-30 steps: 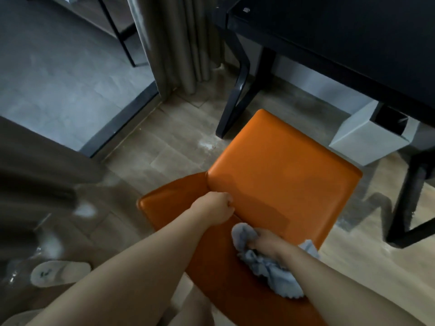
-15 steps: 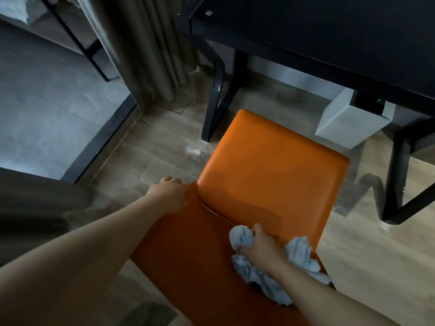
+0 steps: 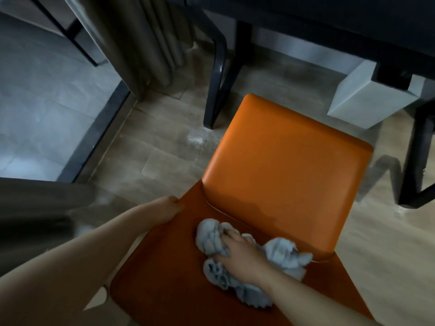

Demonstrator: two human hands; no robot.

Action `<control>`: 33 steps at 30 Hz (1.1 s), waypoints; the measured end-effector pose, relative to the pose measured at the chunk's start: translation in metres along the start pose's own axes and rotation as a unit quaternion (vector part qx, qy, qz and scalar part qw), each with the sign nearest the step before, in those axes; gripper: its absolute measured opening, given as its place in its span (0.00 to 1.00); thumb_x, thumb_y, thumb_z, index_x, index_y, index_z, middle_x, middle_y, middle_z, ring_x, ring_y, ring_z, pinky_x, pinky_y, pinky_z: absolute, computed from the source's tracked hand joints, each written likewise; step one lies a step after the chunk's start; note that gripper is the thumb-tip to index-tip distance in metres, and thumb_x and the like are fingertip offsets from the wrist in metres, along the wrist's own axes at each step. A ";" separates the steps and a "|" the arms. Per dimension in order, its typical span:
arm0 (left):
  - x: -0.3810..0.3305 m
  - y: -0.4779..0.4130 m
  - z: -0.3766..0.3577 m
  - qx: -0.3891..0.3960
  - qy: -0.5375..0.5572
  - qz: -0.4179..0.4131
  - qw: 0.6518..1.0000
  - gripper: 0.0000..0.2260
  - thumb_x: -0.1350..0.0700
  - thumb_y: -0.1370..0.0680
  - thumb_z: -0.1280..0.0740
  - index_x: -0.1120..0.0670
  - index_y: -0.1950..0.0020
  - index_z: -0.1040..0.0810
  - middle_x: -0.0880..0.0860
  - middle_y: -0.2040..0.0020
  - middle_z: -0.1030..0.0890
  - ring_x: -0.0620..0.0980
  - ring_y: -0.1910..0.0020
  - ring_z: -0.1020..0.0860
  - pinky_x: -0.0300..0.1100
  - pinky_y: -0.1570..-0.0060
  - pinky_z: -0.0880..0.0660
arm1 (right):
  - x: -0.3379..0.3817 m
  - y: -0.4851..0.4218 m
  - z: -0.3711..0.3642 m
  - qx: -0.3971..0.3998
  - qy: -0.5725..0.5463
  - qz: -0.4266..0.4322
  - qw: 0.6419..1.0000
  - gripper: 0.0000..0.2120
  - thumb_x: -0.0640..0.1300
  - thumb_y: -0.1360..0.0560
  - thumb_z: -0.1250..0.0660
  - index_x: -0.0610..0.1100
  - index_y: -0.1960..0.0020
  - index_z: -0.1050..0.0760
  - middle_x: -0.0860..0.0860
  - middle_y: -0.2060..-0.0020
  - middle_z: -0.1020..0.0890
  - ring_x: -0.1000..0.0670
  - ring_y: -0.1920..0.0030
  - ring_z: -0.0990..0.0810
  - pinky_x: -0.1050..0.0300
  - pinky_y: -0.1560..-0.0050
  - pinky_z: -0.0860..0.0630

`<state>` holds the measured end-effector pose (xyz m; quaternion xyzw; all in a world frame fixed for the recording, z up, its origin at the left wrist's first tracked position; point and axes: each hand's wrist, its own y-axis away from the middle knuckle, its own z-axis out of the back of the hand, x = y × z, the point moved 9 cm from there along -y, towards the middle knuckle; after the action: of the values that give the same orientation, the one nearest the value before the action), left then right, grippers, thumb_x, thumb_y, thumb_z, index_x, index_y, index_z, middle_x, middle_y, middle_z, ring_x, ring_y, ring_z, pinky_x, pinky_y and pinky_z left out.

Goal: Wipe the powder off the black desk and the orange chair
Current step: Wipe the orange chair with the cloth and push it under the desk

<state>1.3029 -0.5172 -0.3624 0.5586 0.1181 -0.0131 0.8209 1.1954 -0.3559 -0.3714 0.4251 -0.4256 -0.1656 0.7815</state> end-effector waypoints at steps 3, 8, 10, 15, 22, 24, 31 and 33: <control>0.002 -0.024 0.001 -0.019 0.014 0.006 1.000 0.16 0.53 0.18 0.43 0.62 0.41 0.23 0.61 0.47 0.19 0.58 0.48 0.21 0.45 0.48 0.26 | 0.011 -0.013 0.014 -0.093 -0.008 0.000 0.996 0.15 0.50 0.27 0.45 0.54 0.42 0.29 0.51 0.42 0.25 0.42 0.40 0.30 0.46 0.42 0.30; 0.001 -0.051 0.005 -0.052 0.121 0.010 0.991 0.17 0.58 0.17 0.45 0.63 0.30 0.32 0.62 0.31 0.30 0.58 0.32 0.32 0.42 0.38 0.34 | 0.015 -0.073 0.037 -0.169 -0.115 -0.024 0.979 0.21 0.47 0.25 0.46 0.60 0.34 0.39 0.50 0.37 0.25 0.40 0.39 0.27 0.43 0.41 0.29; 0.008 -0.061 0.007 -0.072 0.203 0.027 0.976 0.17 0.59 0.18 0.45 0.63 0.30 0.32 0.62 0.31 0.31 0.58 0.32 0.32 0.42 0.37 0.35 | 0.017 -0.112 0.049 -0.198 -0.175 -0.038 0.964 0.22 0.47 0.23 0.45 0.62 0.31 0.42 0.50 0.33 0.28 0.41 0.36 0.28 0.44 0.37 0.31; 0.037 -0.071 -0.002 -0.052 0.363 0.094 0.925 0.11 0.53 0.19 0.44 0.51 0.39 0.28 0.52 0.48 0.21 0.52 0.52 0.22 0.45 0.61 0.27 | 0.012 -0.182 0.049 -0.146 -0.173 -0.134 0.965 0.28 0.40 0.24 0.45 0.60 0.28 0.40 0.52 0.26 0.41 0.40 0.30 0.40 0.45 0.31 0.41; 0.038 -0.066 -0.007 0.013 0.425 0.130 0.896 0.12 0.50 0.21 0.44 0.54 0.50 0.23 0.53 0.58 0.21 0.51 0.64 0.25 0.42 0.68 0.31 | 0.043 -0.109 0.026 -0.124 -0.267 0.005 0.956 0.20 0.41 0.34 0.41 0.60 0.48 0.25 0.62 0.57 0.27 0.52 0.50 0.25 0.57 0.52 0.30; 0.034 -0.065 -0.006 0.011 0.418 0.143 0.897 0.13 0.50 0.22 0.44 0.55 0.53 0.24 0.53 0.61 0.21 0.51 0.66 0.25 0.41 0.70 0.32 | 0.046 -0.121 0.036 -0.158 -0.208 0.020 0.965 0.24 0.38 0.30 0.42 0.61 0.43 0.27 0.61 0.49 0.26 0.47 0.40 0.27 0.49 0.42 0.29; 0.030 -0.076 -0.009 0.010 0.394 0.147 0.907 0.17 0.49 0.21 0.45 0.55 0.38 0.27 0.54 0.44 0.25 0.52 0.60 0.26 0.43 0.63 0.30 | 0.031 -0.175 0.052 -0.146 -0.171 -0.078 0.971 0.23 0.40 0.22 0.48 0.57 0.31 0.32 0.48 0.32 0.29 0.41 0.32 0.34 0.44 0.33 0.35; 0.030 -0.074 -0.006 0.022 0.397 0.154 0.905 0.14 0.50 0.21 0.46 0.55 0.47 0.25 0.53 0.54 0.24 0.51 0.66 0.28 0.41 0.67 0.32 | 0.044 -0.143 0.047 -0.153 -0.197 -0.013 0.968 0.19 0.39 0.24 0.45 0.51 0.36 0.27 0.46 0.38 0.24 0.43 0.37 0.28 0.46 0.37 0.32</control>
<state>1.3199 -0.5358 -0.4387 0.5467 0.3463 0.3339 0.6853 1.1975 -0.4910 -0.4506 0.2649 -0.5350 -0.3190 0.7361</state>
